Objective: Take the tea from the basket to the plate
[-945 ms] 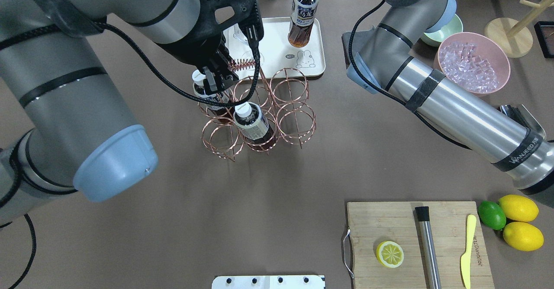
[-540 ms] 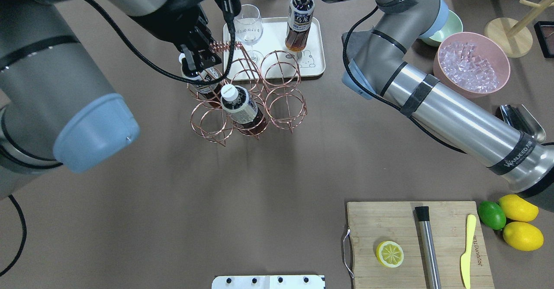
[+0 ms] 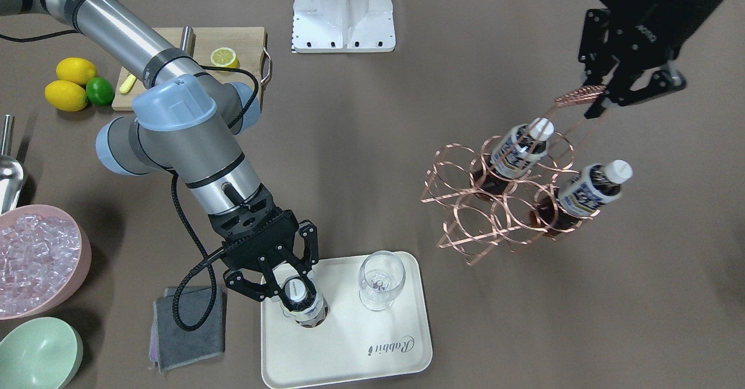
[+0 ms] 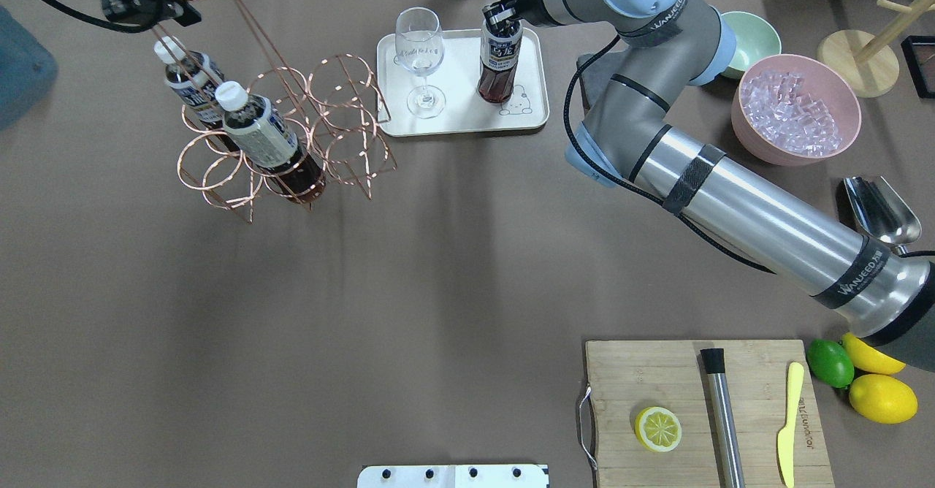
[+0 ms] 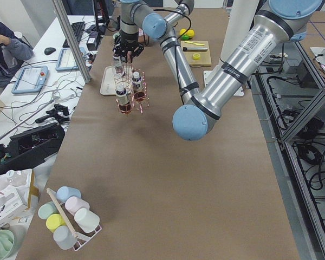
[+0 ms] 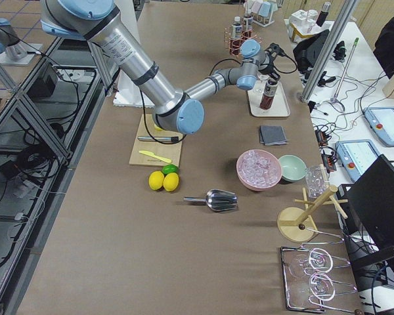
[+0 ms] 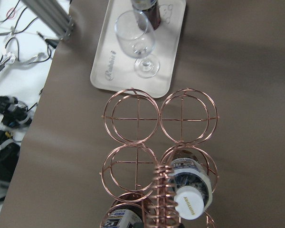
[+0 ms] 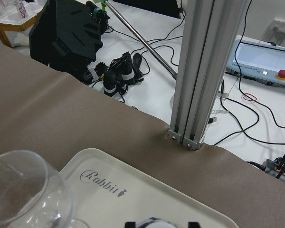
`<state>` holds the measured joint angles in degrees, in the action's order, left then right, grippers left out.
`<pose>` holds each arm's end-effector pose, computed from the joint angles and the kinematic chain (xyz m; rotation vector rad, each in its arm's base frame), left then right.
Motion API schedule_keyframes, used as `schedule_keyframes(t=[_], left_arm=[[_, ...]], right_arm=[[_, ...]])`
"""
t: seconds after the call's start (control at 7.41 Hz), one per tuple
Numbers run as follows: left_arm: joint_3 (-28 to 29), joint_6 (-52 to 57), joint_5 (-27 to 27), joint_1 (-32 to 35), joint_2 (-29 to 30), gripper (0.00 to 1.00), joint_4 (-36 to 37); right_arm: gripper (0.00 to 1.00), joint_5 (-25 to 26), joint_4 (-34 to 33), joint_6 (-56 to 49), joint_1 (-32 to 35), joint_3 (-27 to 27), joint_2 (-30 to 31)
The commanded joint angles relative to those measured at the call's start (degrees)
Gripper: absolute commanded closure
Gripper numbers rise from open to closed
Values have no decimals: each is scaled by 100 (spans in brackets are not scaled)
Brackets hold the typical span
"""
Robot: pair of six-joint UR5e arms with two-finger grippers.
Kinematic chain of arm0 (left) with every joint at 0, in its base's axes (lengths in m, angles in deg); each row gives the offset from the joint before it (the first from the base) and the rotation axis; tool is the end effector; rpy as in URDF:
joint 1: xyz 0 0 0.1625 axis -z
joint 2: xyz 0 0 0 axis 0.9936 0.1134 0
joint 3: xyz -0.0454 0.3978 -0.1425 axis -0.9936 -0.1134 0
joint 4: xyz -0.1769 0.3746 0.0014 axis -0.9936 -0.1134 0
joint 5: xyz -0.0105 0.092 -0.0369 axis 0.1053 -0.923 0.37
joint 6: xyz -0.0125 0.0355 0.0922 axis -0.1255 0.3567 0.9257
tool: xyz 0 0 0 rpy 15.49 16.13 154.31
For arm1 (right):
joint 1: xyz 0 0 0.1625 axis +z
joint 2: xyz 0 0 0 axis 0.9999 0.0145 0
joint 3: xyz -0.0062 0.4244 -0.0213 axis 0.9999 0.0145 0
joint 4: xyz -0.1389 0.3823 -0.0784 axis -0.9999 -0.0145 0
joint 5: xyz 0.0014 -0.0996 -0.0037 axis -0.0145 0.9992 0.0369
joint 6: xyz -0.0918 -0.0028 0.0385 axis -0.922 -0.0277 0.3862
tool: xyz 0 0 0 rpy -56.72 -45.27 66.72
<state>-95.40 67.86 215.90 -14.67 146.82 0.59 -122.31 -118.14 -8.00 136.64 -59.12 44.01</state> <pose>0.1399 -0.5502 0.1472 0.7715 0.6465 1.1088 -0.4489 -0.6623 0.1956 0.9377 -0.9205 -0.2372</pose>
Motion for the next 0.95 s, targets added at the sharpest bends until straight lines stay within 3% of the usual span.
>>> schedule_keyframes(t=[0.0,0.27,0.54,0.81], left_arm=[[-21,43,-4,754,-504,100,534],[-21,70,-74,974,-795,100,675],[-21,1208,-171,1106,-1137,100,702],[-3,1631,-249,1090,-1427,100,606]], right_arm=[[0,87,21,26,-2,-105,0],[0,0,-232,17,7,-506,61],[0,-45,-1468,26,25,-2380,917],[0,-228,-1544,78,497,-3676,2331]])
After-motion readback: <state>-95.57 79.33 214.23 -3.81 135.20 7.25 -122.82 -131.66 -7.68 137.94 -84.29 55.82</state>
